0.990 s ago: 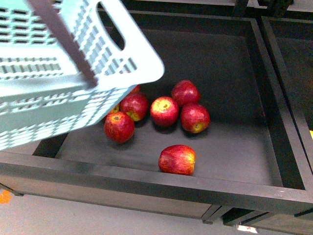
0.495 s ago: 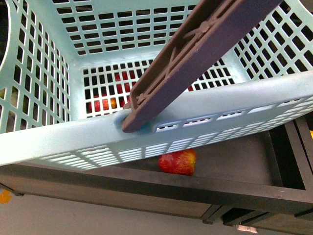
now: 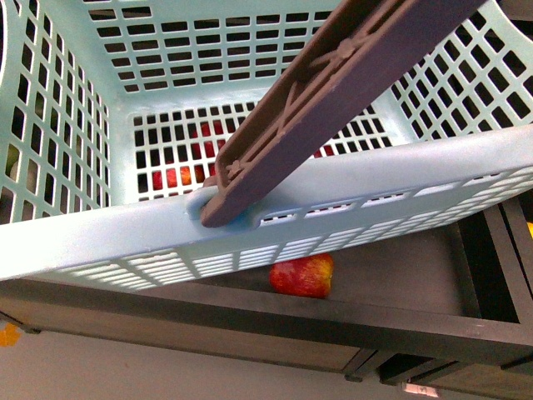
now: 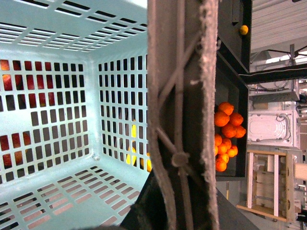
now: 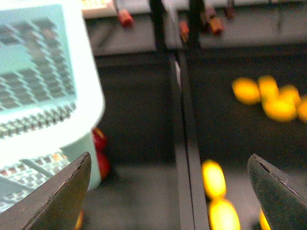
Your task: Pick lemon and mango into basket
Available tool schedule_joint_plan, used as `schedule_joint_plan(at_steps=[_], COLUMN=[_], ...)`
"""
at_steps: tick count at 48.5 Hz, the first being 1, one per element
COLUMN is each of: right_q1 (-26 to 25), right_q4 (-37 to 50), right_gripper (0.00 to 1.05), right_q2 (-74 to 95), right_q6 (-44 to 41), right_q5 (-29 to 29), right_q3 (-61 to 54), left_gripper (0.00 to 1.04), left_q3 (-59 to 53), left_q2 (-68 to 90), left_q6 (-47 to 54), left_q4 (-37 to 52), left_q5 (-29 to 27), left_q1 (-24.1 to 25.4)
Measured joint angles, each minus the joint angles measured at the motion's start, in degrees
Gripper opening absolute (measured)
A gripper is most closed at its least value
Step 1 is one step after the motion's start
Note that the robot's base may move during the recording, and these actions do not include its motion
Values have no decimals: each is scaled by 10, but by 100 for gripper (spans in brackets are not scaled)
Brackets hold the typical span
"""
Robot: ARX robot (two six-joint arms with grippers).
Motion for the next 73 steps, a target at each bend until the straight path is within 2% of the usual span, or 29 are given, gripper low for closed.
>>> schedule_joint_plan(at_steps=[2,7,11,15,21,23,28,34,45,60,73], right_q1=[-23,-87,-172,-234,-271,-282,-294,-297,-294,-292,-291], right_q4=[-39,8,107,209,370,398,423,410,330,276,265], right_gripper=[96,96,96,96,96,96,96,96,96,96,96], right_q2=[68,166,278,414,666,753,889,1026,1179,1245,1266], right_q6=[43,83,100,95,53,50,50,78,174,265,292], right_q5=[3,-30,-66,-66,-54,-54,-40,-28,19,35,41], right_q3=[24,35,63,96,137,166,222,297,427,502,527], left_gripper=[5,5,5,5,5,5,5,5,5,5,5], left_q3=[0,0,0,0,0,0,0,0,0,0,0], left_q2=[0,0,0,0,0,0,0,0,0,0,0], left_q6=[-1,0,-2,0,-1,-2,-2,-2,-2,-2,-2], left_q4=[0,0,0,0,0,0,0,0,0,0,0], left_q5=[0,0,0,-2,-2,-2,0,0,0,0,0], left_q1=[0,-1,0,0,0,0,0,0,0,0,0])
